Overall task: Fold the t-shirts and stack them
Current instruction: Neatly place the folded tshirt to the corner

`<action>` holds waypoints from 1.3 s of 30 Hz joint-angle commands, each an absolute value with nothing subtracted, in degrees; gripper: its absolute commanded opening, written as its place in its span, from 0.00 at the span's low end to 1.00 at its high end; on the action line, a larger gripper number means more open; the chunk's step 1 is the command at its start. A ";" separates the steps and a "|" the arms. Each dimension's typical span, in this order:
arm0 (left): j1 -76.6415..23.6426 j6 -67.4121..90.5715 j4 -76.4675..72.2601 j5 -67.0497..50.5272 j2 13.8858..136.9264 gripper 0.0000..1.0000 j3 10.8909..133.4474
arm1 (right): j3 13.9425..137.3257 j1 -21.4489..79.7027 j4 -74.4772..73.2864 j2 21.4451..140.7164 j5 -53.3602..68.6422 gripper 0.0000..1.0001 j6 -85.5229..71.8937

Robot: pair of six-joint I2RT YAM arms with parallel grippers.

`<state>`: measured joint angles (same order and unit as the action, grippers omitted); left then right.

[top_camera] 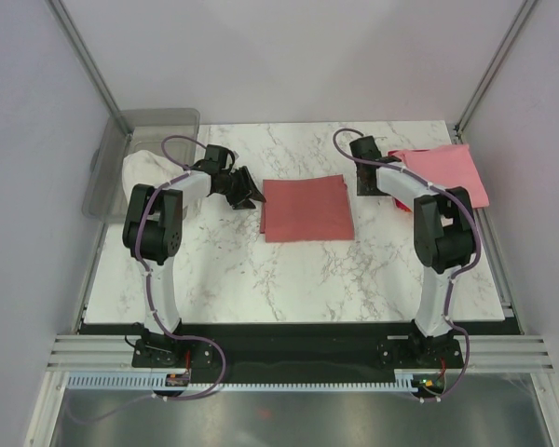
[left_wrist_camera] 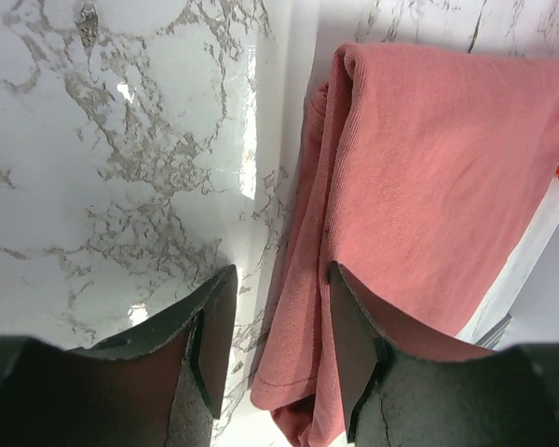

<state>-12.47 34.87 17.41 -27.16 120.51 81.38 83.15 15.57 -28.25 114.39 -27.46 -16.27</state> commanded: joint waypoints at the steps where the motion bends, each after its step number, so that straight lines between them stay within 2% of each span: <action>1: -12.66 32.87 17.75 -26.72 121.82 0.52 80.95 | 89.54 15.38 -33.13 116.36 -37.87 0.59 -16.08; 4: -12.66 32.96 17.67 -26.72 121.82 0.52 80.95 | 93.06 15.55 -34.98 119.96 -41.30 0.59 -15.30; 8: -12.66 33.05 17.58 -26.81 121.82 0.52 80.77 | 97.55 15.56 -36.65 125.23 -44.99 0.65 -14.42; 20: -12.66 32.96 17.31 -26.72 121.55 0.49 80.42 | 107.58 13.63 -39.90 138.59 -56.59 0.62 -12.74; 23: -12.66 32.96 17.31 -26.72 121.47 0.49 80.59 | 107.84 12.83 -41.04 139.48 -58.35 0.52 -13.71; 24: -12.57 32.96 17.31 -26.72 121.55 0.49 80.60 | 107.67 12.75 -40.96 139.48 -58.71 0.37 -13.71; 25: -12.66 33.05 17.23 -26.72 121.47 0.49 80.51 | 107.67 12.83 -40.96 139.40 -57.93 0.26 -13.97; 27: -12.66 33.13 17.23 -26.81 121.55 0.49 80.51 | 107.32 13.27 -41.05 138.26 -55.73 0.07 -14.32; 28: -12.57 33.13 17.31 -26.72 121.55 0.49 80.51 | 107.05 13.97 -41.04 137.73 -53.90 0.04 -14.59; 30: -12.66 33.13 17.14 -26.72 121.47 0.48 80.42 | 106.79 15.02 -41.04 135.97 -51.78 0.00 -15.20; 32: -12.57 33.22 17.14 -26.81 121.46 0.48 80.33 | 106.09 16.26 -41.04 133.70 -46.01 0.00 -16.25; 39: -12.57 33.13 17.14 -26.72 121.46 0.47 80.42 | 105.03 22.23 -41.83 130.52 -37.72 0.01 -18.63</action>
<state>-12.47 34.85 17.30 -27.11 120.51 81.12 104.81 18.02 -41.34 133.58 -46.76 -15.59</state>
